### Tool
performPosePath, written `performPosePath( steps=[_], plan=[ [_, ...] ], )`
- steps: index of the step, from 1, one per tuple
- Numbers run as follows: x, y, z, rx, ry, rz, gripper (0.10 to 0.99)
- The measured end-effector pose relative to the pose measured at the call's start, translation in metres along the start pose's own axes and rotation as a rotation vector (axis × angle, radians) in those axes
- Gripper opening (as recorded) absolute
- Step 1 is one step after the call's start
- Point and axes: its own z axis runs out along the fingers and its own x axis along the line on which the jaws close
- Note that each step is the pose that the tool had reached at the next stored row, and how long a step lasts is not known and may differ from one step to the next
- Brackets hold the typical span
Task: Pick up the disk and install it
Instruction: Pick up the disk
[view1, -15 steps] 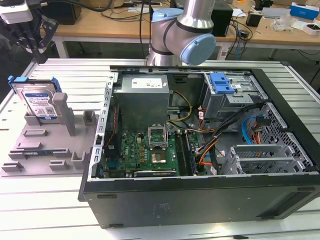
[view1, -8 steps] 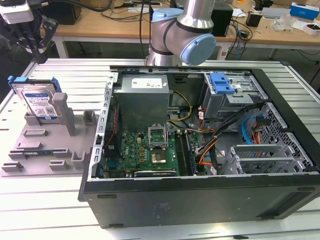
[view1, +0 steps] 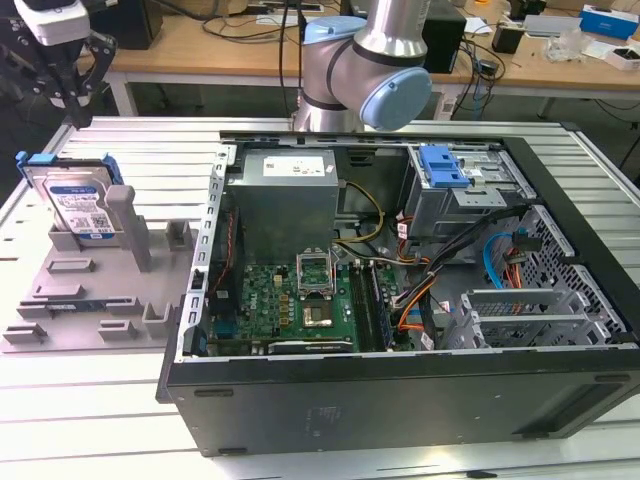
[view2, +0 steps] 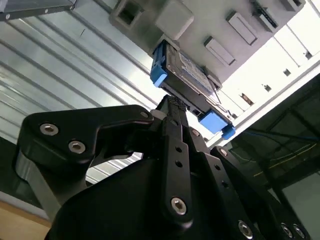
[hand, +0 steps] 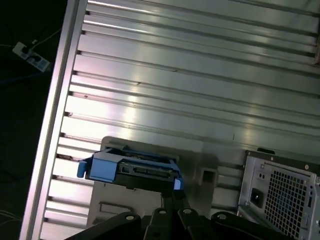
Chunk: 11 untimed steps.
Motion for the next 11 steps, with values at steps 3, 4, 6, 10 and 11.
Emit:
performPosePath(
  steps=[3, 4, 6, 10, 11],
  plan=[
    [0.0, 0.0, 0.0, -0.001, 0.0036, -0.081, 0.106],
    [0.0, 0.0, 0.0, -0.001, 0.0045, -0.102, 0.106],
    [0.0, 0.0, 0.0, -0.001, 0.0061, -0.139, 0.106],
    [0.0, 0.0, 0.0, -0.002, 0.0099, -0.223, 0.106],
    [0.0, 0.0, 0.0, -0.002, 0.0108, -0.245, 0.106]
  ],
)
